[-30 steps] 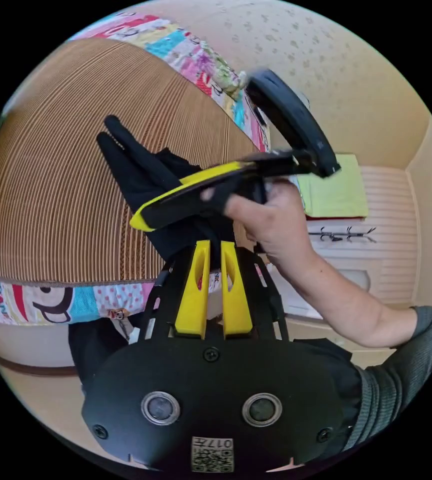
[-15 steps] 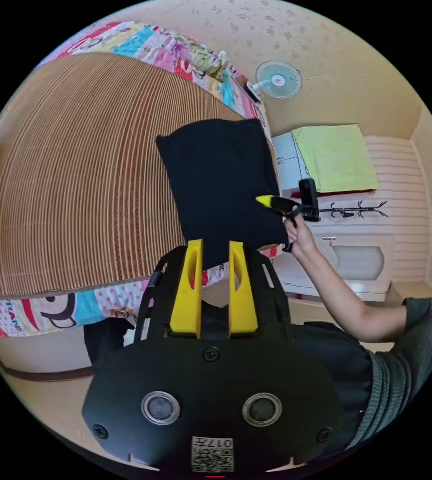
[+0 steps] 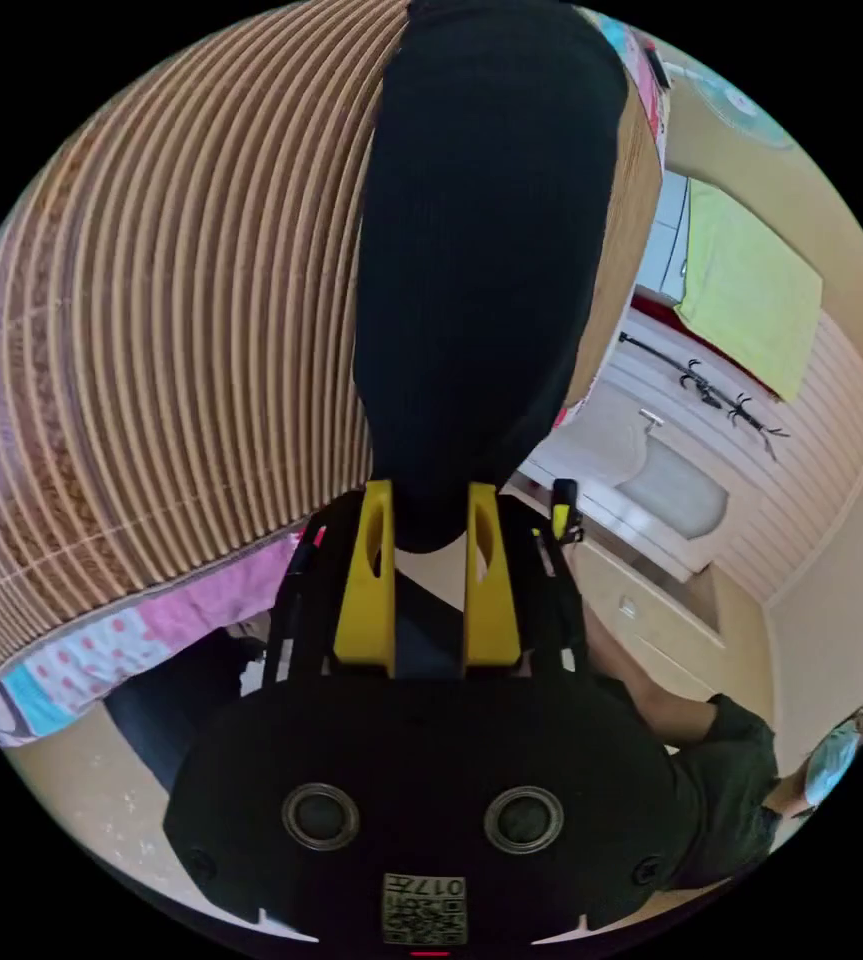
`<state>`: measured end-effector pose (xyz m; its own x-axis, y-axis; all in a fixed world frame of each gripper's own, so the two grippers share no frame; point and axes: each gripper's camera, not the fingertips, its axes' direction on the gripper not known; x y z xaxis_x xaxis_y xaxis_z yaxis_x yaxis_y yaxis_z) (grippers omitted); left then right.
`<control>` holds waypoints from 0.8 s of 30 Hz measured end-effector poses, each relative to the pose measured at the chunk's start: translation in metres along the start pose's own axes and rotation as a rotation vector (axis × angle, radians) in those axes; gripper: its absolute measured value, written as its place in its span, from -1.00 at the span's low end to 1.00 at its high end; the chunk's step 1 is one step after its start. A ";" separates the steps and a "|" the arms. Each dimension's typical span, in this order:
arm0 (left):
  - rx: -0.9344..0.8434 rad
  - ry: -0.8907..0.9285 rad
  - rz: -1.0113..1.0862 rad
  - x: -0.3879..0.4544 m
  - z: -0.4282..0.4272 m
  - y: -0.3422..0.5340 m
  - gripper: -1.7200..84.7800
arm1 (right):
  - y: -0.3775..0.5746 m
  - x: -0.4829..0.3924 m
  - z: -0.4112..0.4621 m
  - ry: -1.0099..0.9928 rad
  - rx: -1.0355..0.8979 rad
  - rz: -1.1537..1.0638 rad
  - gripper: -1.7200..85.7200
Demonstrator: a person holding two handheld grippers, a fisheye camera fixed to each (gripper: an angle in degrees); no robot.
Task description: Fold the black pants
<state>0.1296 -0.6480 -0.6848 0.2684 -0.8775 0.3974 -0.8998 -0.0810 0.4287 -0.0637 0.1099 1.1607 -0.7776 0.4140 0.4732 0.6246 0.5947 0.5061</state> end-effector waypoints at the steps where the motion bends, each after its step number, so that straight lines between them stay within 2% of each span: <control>1: -0.010 0.052 -0.023 -0.001 0.003 0.002 -0.77 | 0.004 0.003 0.014 -0.050 -0.025 0.001 -0.55; 7: -0.039 0.280 0.037 0.042 0.024 0.047 -0.81 | -0.018 -0.015 0.061 -0.270 -0.015 -0.075 -0.43; 9: -0.092 0.238 0.064 0.060 0.029 0.063 -0.81 | -0.036 -0.027 0.069 -0.357 -0.019 -0.086 -0.44; 12: -0.065 0.133 0.083 0.075 0.012 0.079 -0.79 | -0.057 -0.053 0.077 -0.265 -0.142 -0.112 -0.47; 18: 0.070 0.271 0.058 0.076 -0.072 0.106 -0.76 | -0.075 -0.184 0.008 -0.251 -0.124 -0.505 -0.52; 20: 0.119 0.324 0.005 0.069 -0.100 0.126 -0.77 | -0.074 -0.244 -0.040 -0.220 -0.096 -0.667 -0.53; 24: 0.168 0.430 -0.033 0.055 -0.126 0.158 -0.77 | -0.060 -0.311 -0.125 -0.196 -0.010 -0.824 -0.55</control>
<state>0.0457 -0.6491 -0.4932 0.3846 -0.6002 0.7013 -0.9219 -0.2123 0.3239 0.1502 -0.1404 1.0733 -0.9824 -0.0365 -0.1830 -0.1474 0.7528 0.6415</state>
